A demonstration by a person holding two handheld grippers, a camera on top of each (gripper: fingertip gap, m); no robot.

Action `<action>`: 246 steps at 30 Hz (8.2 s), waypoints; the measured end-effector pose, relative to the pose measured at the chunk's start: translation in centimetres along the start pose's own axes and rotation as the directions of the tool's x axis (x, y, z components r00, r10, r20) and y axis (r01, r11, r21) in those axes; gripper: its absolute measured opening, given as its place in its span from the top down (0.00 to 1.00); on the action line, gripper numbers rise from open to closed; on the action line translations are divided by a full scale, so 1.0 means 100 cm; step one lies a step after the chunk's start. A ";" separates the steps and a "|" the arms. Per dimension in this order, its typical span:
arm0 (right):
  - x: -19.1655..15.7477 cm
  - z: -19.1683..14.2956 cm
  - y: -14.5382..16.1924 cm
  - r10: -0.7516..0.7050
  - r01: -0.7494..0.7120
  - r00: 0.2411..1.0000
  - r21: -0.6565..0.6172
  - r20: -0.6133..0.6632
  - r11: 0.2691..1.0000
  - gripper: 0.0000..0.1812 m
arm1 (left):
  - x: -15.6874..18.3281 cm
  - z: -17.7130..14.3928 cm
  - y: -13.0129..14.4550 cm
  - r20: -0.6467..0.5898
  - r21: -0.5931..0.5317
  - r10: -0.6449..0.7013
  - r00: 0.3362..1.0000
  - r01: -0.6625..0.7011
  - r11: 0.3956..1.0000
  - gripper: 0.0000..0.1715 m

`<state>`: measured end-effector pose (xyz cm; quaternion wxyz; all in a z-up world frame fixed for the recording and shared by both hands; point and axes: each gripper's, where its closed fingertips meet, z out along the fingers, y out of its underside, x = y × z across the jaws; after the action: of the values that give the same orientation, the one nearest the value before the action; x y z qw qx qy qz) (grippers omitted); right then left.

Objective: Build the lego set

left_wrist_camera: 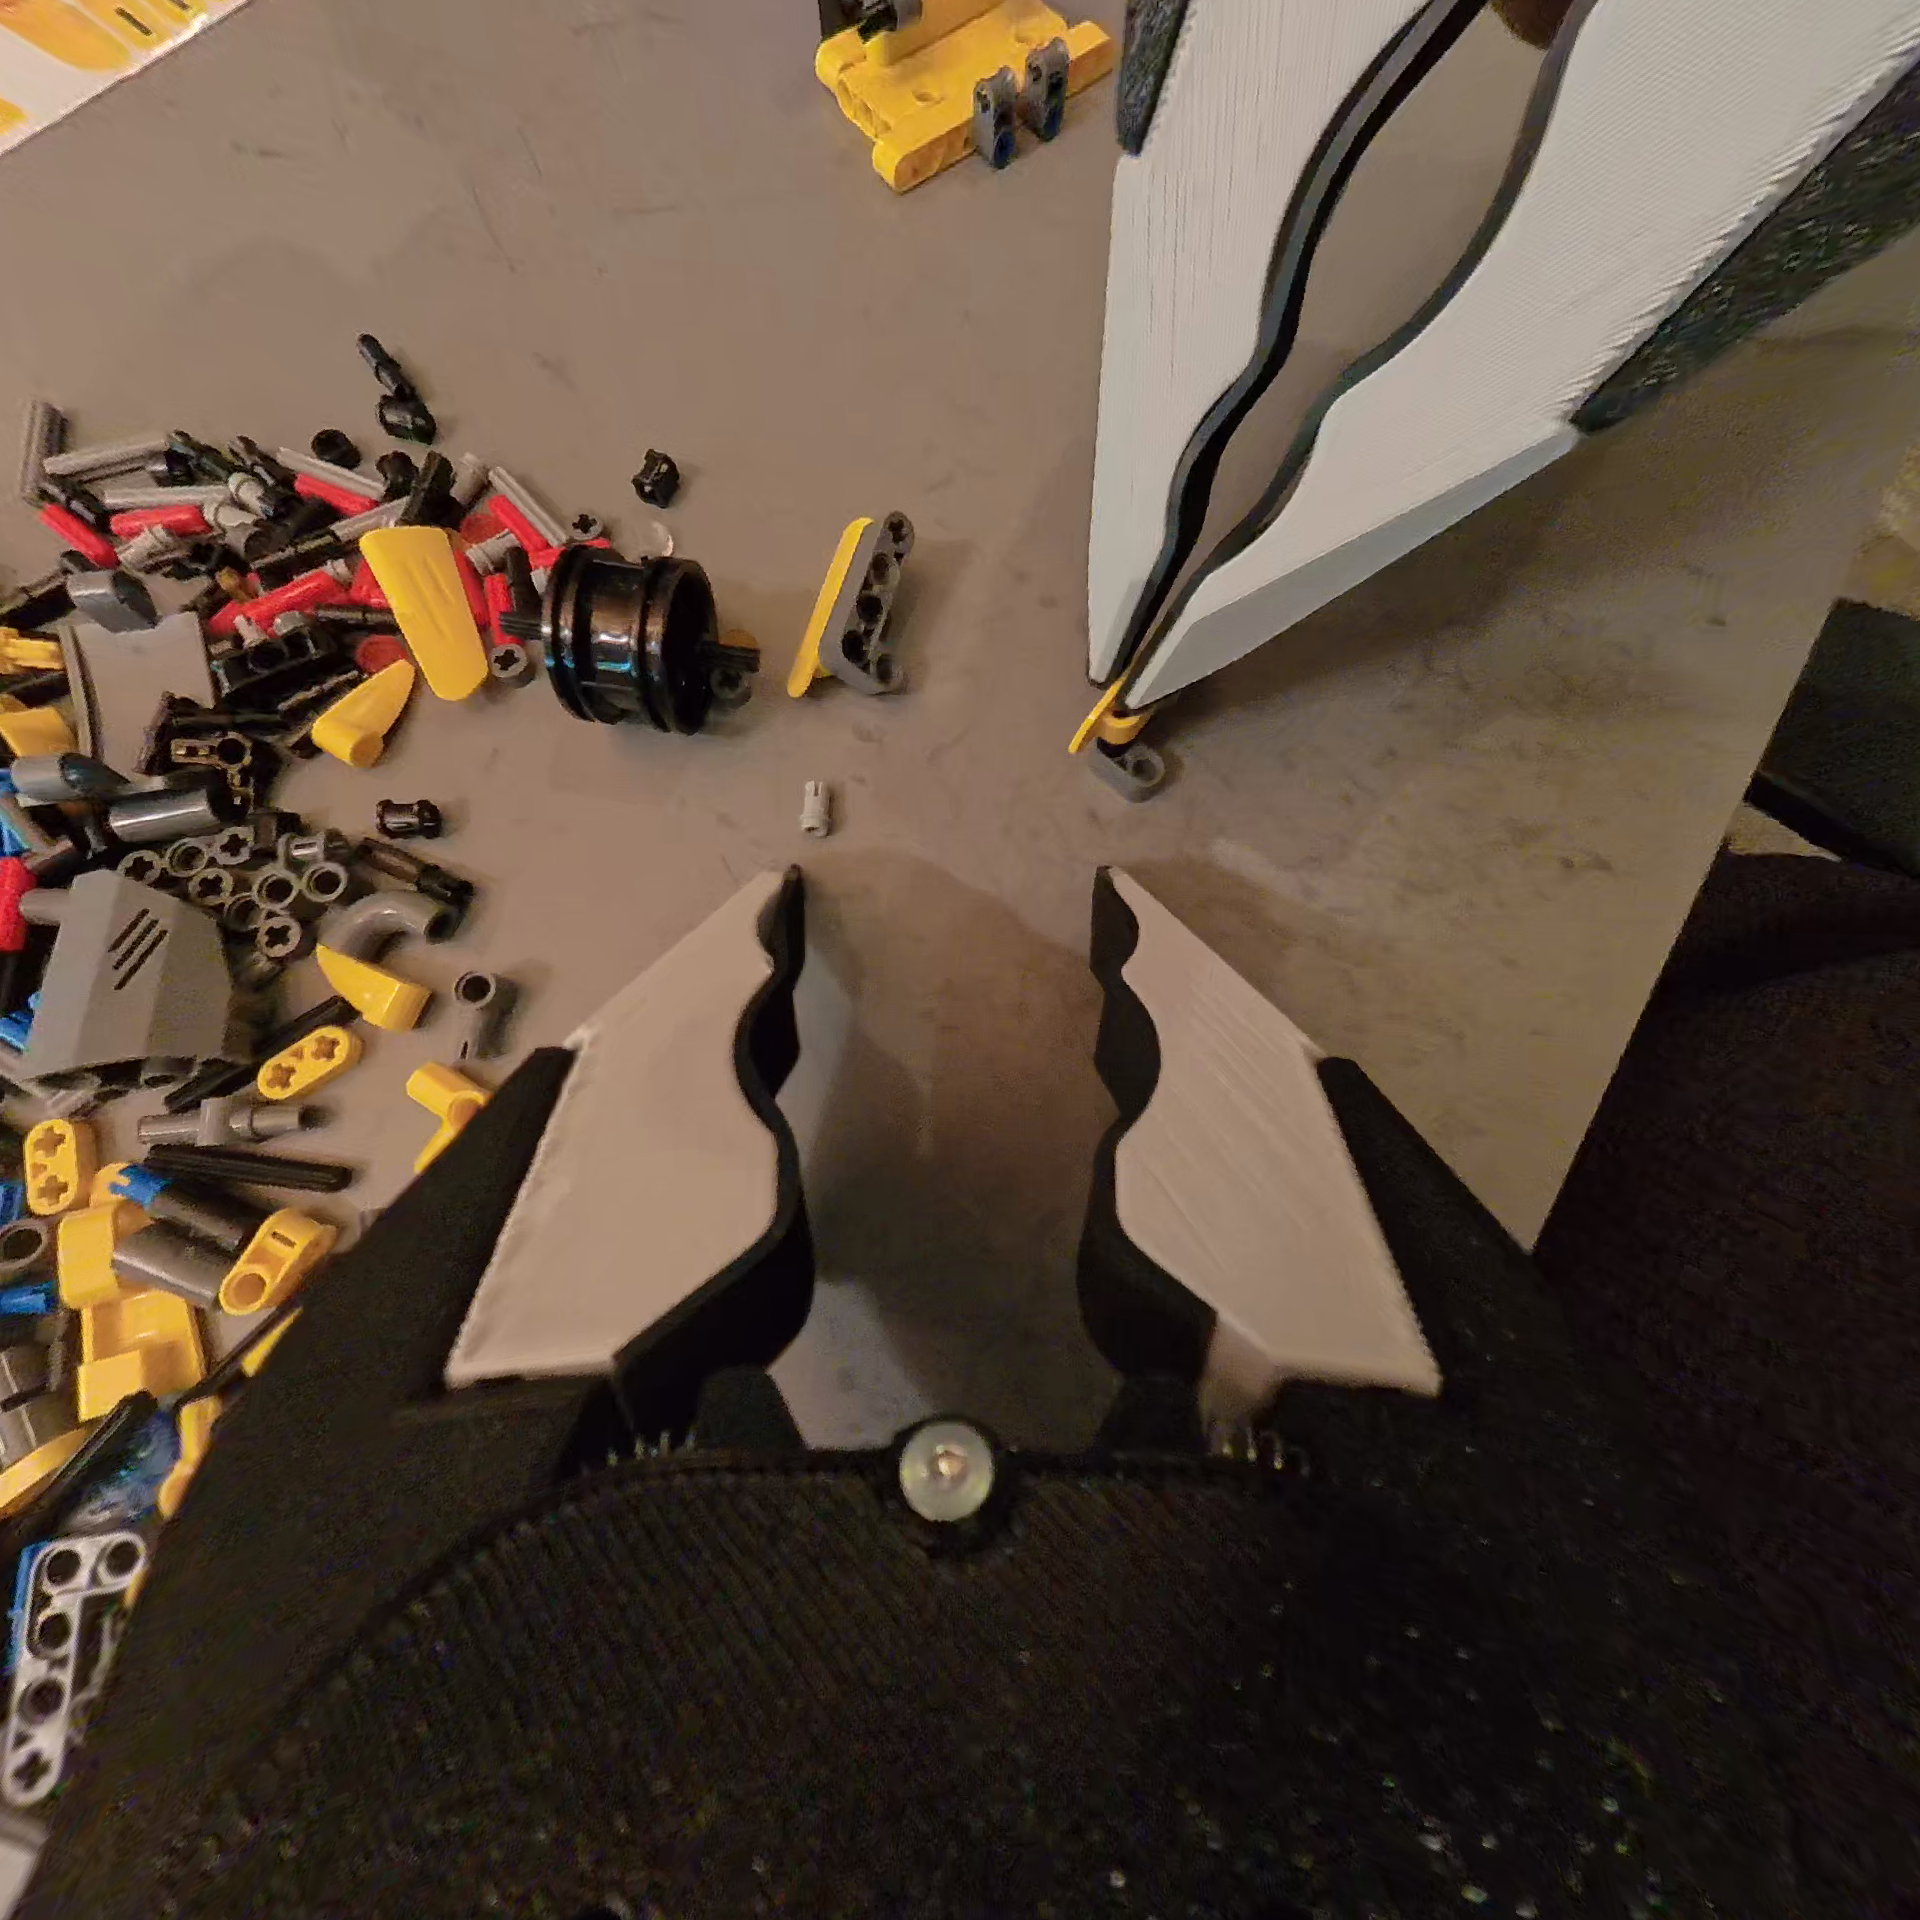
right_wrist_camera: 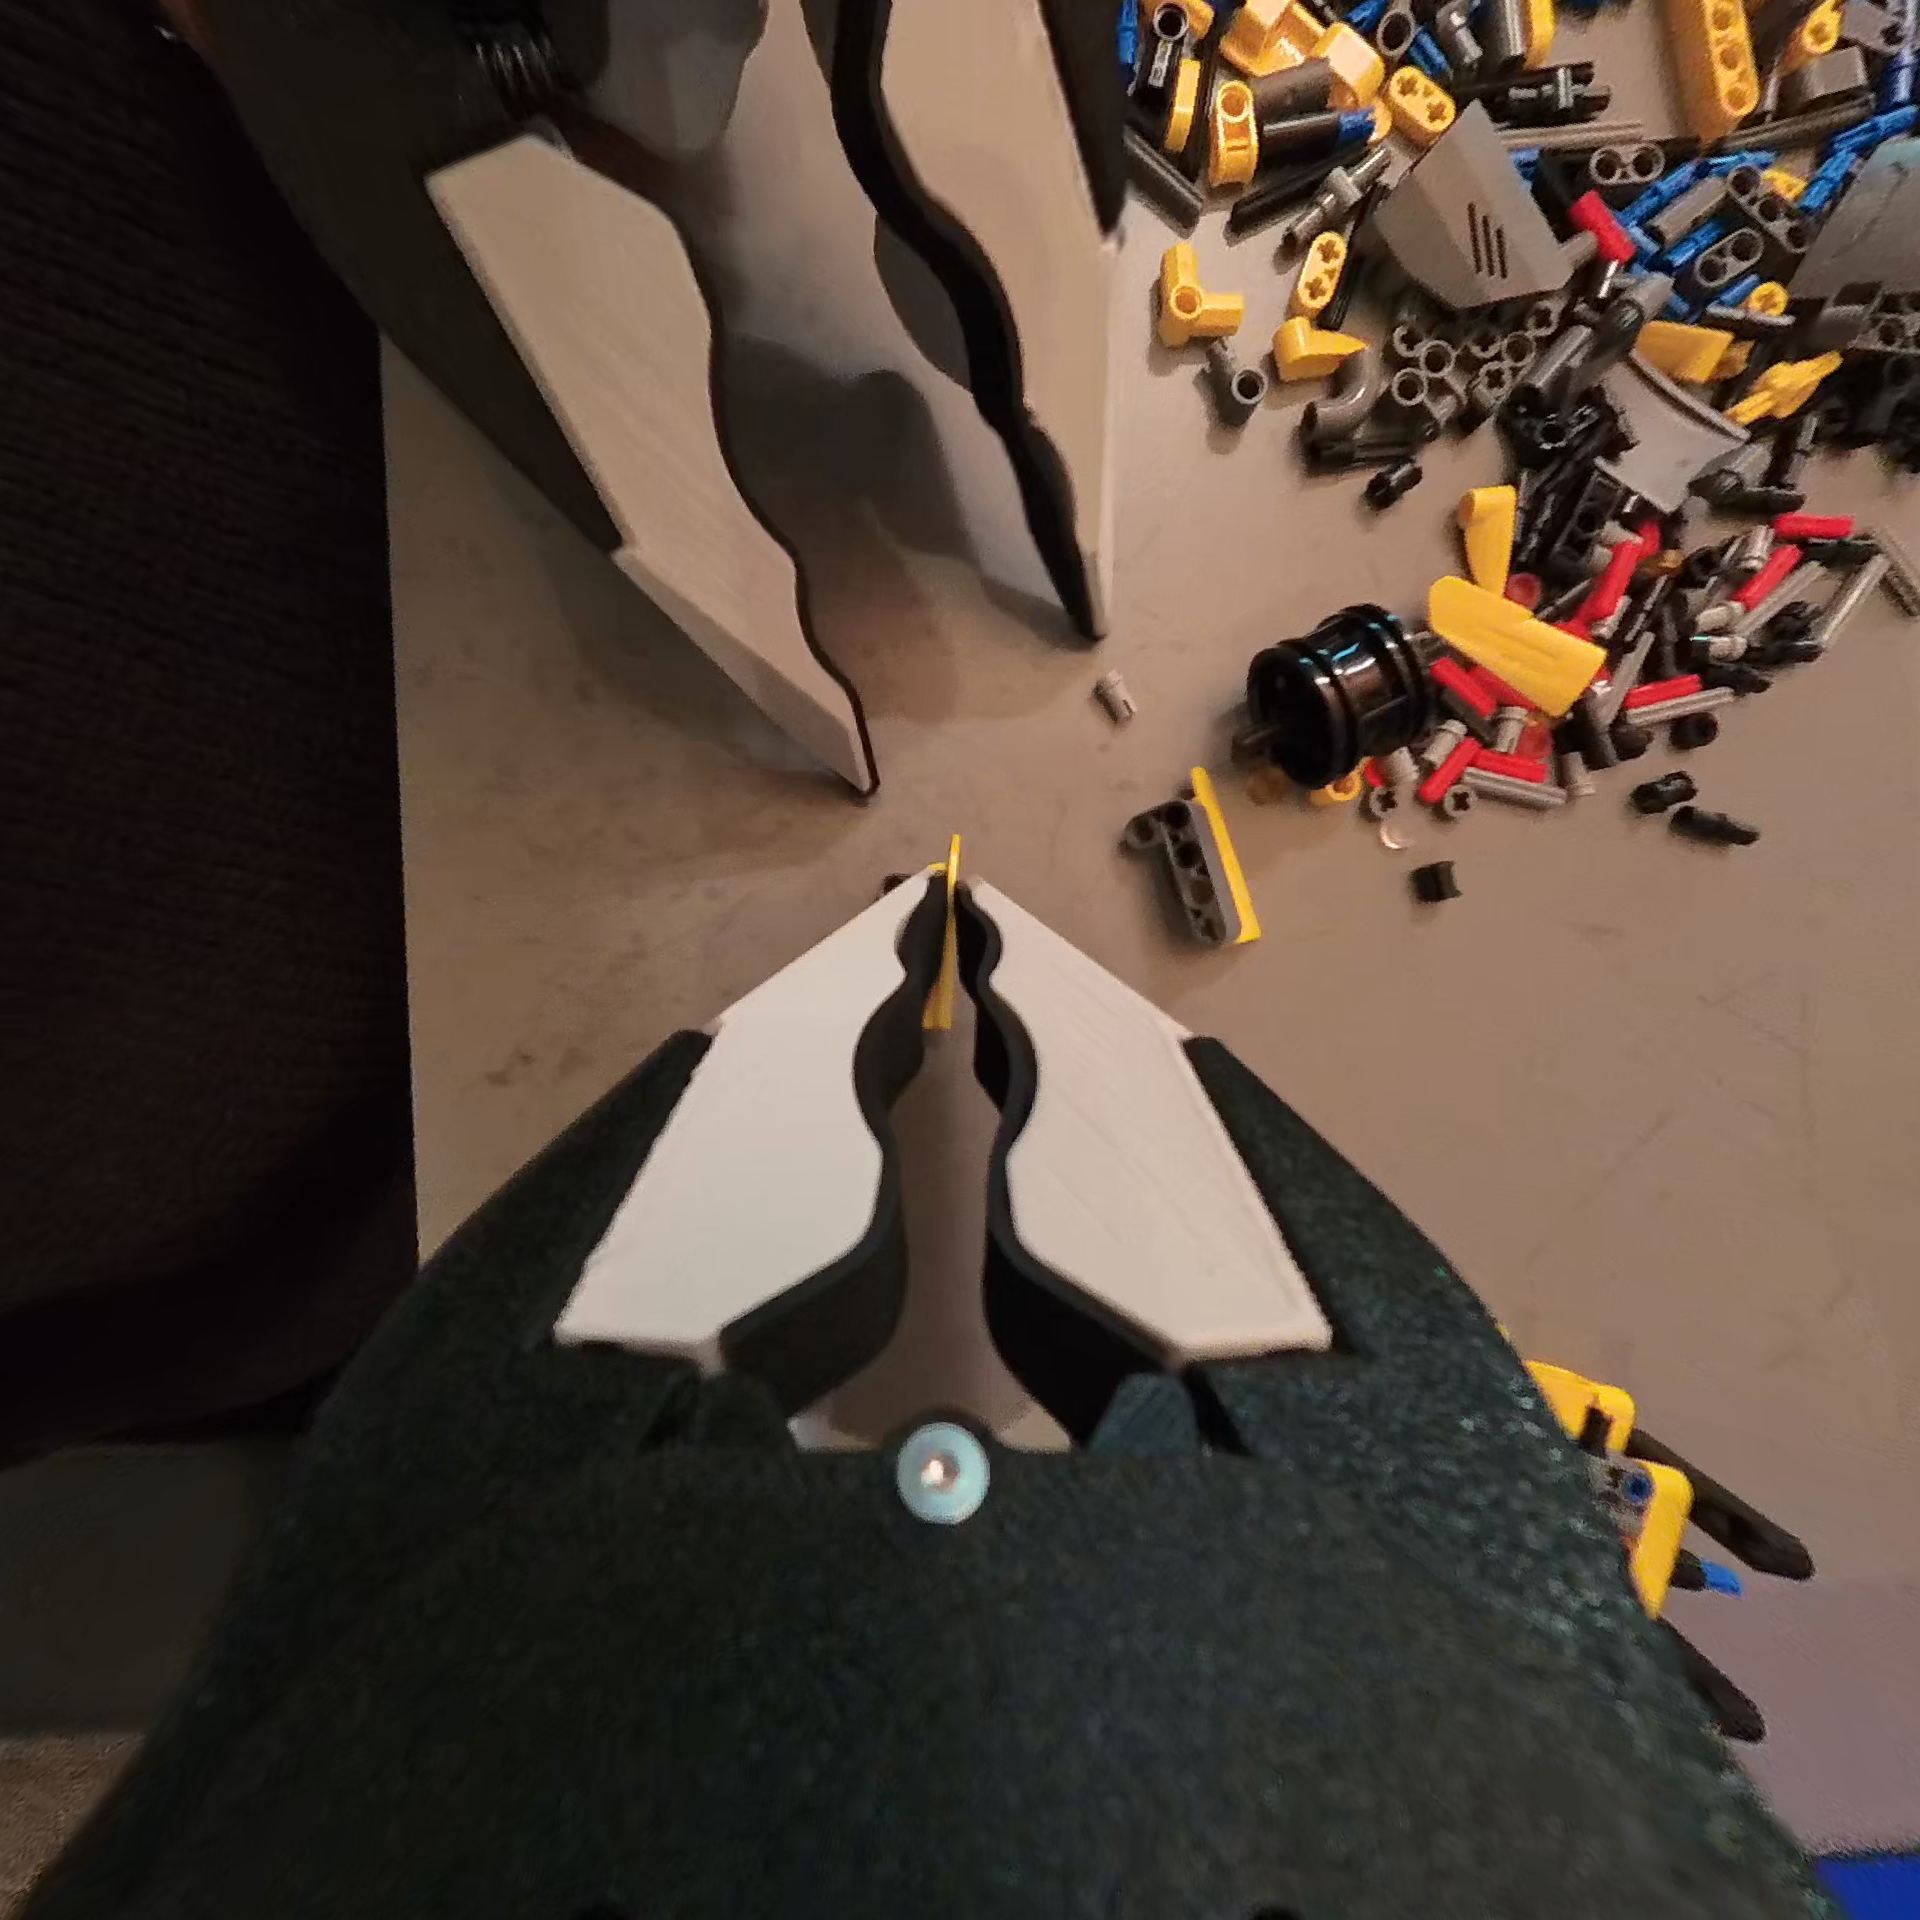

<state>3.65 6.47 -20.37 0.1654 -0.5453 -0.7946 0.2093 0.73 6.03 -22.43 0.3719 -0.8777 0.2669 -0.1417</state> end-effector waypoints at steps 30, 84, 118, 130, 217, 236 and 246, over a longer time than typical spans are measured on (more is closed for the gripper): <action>-0.005 -0.002 0.000 -0.012 0.006 1.000 0.245 0.021 0.970 0.98 | 0.037 0.001 -0.025 -0.309 0.091 0.062 0.949 -0.036 0.995 1.00; -0.030 -0.011 0.016 -0.399 0.420 0.883 0.037 -0.247 0.907 0.99 | 0.062 -0.008 -0.016 -0.160 0.103 0.234 0.959 -0.219 0.970 1.00; -0.034 -0.011 0.013 -0.427 0.439 0.877 0.008 -0.219 0.898 0.99 | 0.066 -0.010 -0.008 -0.179 0.096 0.199 0.964 -0.184 0.978 1.00; -0.036 -0.012 0.013 -0.455 0.475 0.851 0.015 -0.261 0.880 0.99 | 0.067 -0.009 -0.006 -0.060 0.092 0.290 0.955 -0.284 0.954 1.00; 0.003 -0.006 0.009 -0.225 0.293 0.863 0.087 -0.452 0.952 0.99 | 0.018 -0.012 -0.019 -0.136 0.108 -0.111 0.984 0.126 0.986 0.69; 0.000 -0.020 0.008 -0.214 0.312 0.893 0.203 -0.397 0.928 0.82 | 0.041 -0.014 -0.012 -0.215 0.102 -0.019 0.976 0.042 0.994 0.74; 0.054 -0.003 0.003 0.078 0.004 0.976 0.379 -0.201 0.925 0.83 | 0.046 0.001 -0.009 -0.209 0.030 0.048 0.977 -0.043 0.999 0.90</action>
<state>2.14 11.71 -20.12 0.3471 -0.5376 -0.7067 0.3018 4.86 3.92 -21.62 0.3559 -0.8467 0.3230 -0.2282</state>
